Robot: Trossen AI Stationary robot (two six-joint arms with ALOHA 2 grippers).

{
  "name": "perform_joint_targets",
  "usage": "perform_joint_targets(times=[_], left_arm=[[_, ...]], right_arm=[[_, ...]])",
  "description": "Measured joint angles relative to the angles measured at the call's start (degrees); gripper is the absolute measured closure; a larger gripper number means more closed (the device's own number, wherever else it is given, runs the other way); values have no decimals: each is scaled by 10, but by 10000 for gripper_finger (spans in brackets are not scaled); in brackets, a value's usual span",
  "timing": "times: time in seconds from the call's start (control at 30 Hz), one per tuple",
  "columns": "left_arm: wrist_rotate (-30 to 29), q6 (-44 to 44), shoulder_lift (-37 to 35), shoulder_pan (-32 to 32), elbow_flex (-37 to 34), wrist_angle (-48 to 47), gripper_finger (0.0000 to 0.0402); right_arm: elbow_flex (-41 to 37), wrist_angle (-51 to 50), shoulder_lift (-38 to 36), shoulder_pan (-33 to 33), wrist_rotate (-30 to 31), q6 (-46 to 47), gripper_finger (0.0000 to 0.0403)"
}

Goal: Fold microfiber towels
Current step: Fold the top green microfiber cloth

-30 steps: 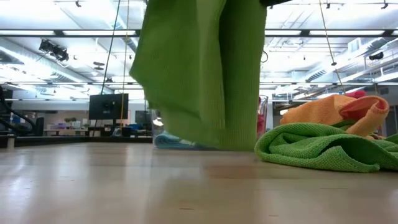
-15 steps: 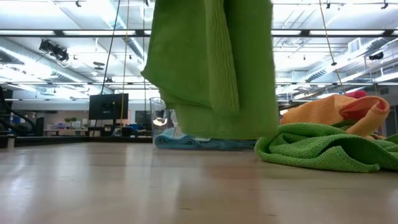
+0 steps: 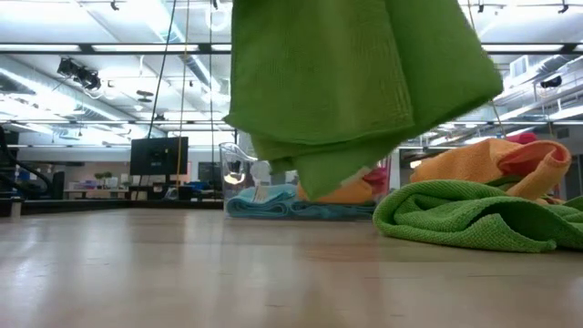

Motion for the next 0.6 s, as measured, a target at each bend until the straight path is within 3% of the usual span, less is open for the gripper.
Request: perform_joint_targets(times=[0.27,0.6], left_arm=[[0,-6,0,-2,0,0,375],[0,-5,0,-4,-1,1,391]], right_arm=[[0,-4,-6,-14,-56,20,205],[0,6,-6,-24,-45,-1,211]])
